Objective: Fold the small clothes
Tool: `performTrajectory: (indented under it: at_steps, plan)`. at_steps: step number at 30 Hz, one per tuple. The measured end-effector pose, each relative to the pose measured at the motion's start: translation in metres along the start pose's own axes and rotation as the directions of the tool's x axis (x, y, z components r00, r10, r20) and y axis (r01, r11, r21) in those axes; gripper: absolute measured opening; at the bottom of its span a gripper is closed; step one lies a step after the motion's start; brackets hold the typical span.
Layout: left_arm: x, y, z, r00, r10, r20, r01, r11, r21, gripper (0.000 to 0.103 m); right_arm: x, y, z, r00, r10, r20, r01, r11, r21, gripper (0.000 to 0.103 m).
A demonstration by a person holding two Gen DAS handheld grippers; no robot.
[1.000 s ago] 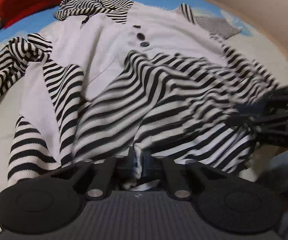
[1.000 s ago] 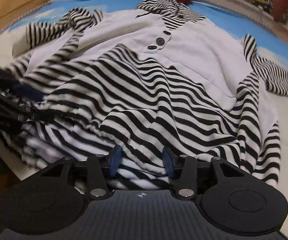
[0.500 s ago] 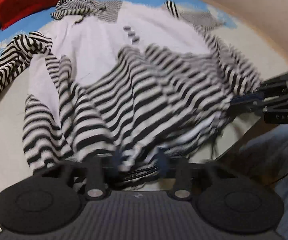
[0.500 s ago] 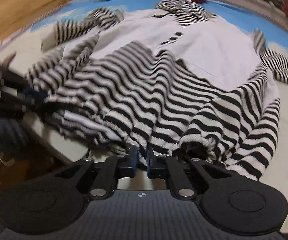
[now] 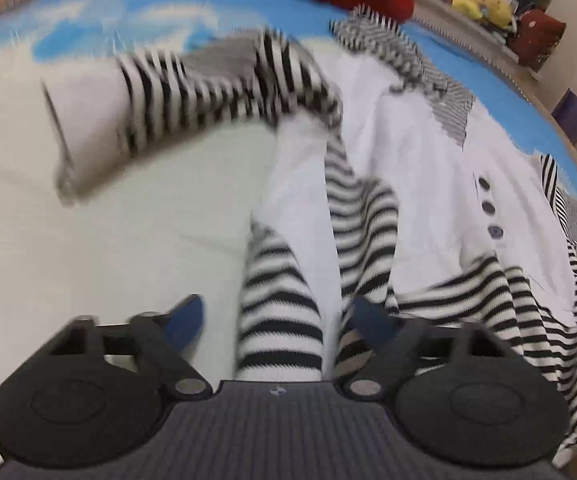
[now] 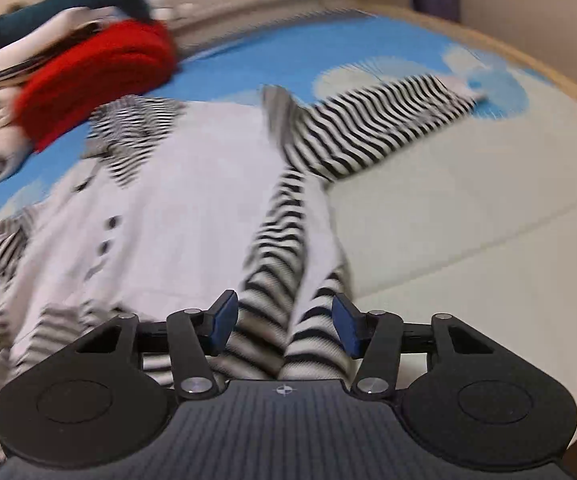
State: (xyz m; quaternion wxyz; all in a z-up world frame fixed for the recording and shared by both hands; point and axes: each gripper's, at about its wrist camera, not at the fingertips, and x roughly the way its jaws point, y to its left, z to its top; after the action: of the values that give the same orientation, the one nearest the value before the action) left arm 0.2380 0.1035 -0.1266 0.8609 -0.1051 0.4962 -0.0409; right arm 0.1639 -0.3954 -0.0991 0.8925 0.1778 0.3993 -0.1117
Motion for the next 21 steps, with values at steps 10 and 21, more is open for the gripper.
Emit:
performTrajectory:
  at_steps: [10,21]
  plan:
    - [-0.003,0.016,0.003,0.996,0.093,0.001,-0.093,0.995,0.04,0.005,-0.002,-0.022,-0.009,0.994,-0.102,-0.027,0.101,0.994,-0.034,0.004]
    - [-0.025,0.022,-0.008,1.0,-0.021,0.013,0.021,1.0,0.019,0.076,-0.019,-0.041,-0.019,0.999,-0.034,-0.033,0.037,0.995,0.089,0.066]
